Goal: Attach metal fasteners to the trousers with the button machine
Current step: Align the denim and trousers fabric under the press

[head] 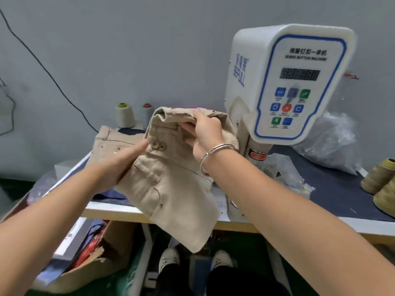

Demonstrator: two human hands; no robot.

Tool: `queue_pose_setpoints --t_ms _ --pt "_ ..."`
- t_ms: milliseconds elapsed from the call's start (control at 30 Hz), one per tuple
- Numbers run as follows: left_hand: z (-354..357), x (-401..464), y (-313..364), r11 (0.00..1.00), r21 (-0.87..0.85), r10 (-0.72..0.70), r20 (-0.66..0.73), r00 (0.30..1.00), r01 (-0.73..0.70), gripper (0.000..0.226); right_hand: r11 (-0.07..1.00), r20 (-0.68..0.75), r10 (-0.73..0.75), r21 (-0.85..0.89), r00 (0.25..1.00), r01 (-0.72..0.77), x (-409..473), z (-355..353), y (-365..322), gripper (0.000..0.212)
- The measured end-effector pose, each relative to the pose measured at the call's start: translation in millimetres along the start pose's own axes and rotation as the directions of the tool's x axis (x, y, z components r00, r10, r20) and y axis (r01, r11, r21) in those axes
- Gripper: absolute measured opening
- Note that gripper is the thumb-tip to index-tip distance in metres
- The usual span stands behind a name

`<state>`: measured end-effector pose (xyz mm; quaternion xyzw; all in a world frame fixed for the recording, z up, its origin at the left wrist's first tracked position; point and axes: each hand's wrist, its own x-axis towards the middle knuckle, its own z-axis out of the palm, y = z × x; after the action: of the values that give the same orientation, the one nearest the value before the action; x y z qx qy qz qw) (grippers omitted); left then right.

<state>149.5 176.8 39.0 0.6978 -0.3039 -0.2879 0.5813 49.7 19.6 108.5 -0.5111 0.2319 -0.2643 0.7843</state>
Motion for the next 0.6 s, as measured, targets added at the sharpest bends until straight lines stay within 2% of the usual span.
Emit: queue_pose_setpoints --t_ms 33,100,167,200,233,267,300,333,367,400,467,500,533,567,600 --pt "-1 2 -5 0.993 0.114 -0.017 -0.030 0.999 0.020 0.031 1.000 0.000 0.002 0.002 1.000 -0.002 -1 6 0 0.009" --pt "1 3 -11 0.983 0.178 -0.035 -0.069 0.997 0.047 0.012 0.997 -0.009 -0.009 0.070 1.000 0.010 -11 11 4 0.006" --pt "-1 3 -10 0.992 0.114 -0.038 -0.187 0.982 0.060 0.021 0.990 0.063 0.037 0.130 0.997 -0.045 -34 -1 19 0.020" --pt "-2 6 -9 0.997 0.051 -0.042 -0.211 0.977 0.054 0.026 0.988 0.178 0.116 0.081 0.977 -0.133 -53 -13 33 0.027" --pt "-4 8 -6 0.999 0.010 -0.042 -0.214 0.976 0.045 0.029 0.971 0.321 0.238 -0.057 0.917 -0.233 -79 -28 46 0.029" --pt "-6 9 -1 0.999 -0.004 -0.037 -0.210 0.977 0.037 0.031 0.921 0.468 0.387 -0.240 0.794 -0.307 -104 -43 55 0.028" --pt "-7 11 3 1.000 0.000 -0.027 -0.214 0.976 0.028 0.031 0.855 0.579 0.515 -0.399 0.632 -0.330 -127 -56 57 0.023" --pt "-9 13 6 0.999 0.028 -0.015 -0.207 0.978 0.021 0.030 0.819 0.643 0.568 -0.502 0.514 -0.276 -141 -68 56 0.018" --pt "-12 15 11 0.998 0.057 0.007 -0.181 0.983 0.003 0.028 0.833 0.689 0.530 -0.531 0.494 -0.154 -146 -78 51 0.014" --pt "-12 15 18 0.997 0.075 0.029 -0.141 0.990 -0.019 0.026 0.856 0.706 0.415 -0.517 0.573 0.016 -142 -83 44 0.012" --pt "-15 12 30 0.996 0.081 0.030 -0.007 1.000 -0.030 0.010 0.816 0.636 0.050 -0.471 0.770 0.336 -123 -81 29 0.014" --pt "-16 11 36 0.996 0.085 0.004 0.075 0.997 -0.011 0.008 0.765 0.584 -0.136 -0.452 0.801 0.459 -109 -75 21 0.015" --pt "-16 9 42 0.994 0.110 -0.028 0.149 0.988 0.011 0.017 0.704 0.546 -0.266 -0.453 0.794 0.547 -93 -67 15 0.017" --pt "-16 9 46 0.990 0.138 -0.044 0.208 0.977 0.015 0.018 0.641 0.518 -0.330 -0.490 0.789 0.590 -75 -61 11 0.024" --pt "-16 7 51 0.987 0.163 -0.049 0.241 0.969 0.010 0.015 0.589 0.514 -0.313 -0.554 0.798 0.588 -57 -54 7 0.036"
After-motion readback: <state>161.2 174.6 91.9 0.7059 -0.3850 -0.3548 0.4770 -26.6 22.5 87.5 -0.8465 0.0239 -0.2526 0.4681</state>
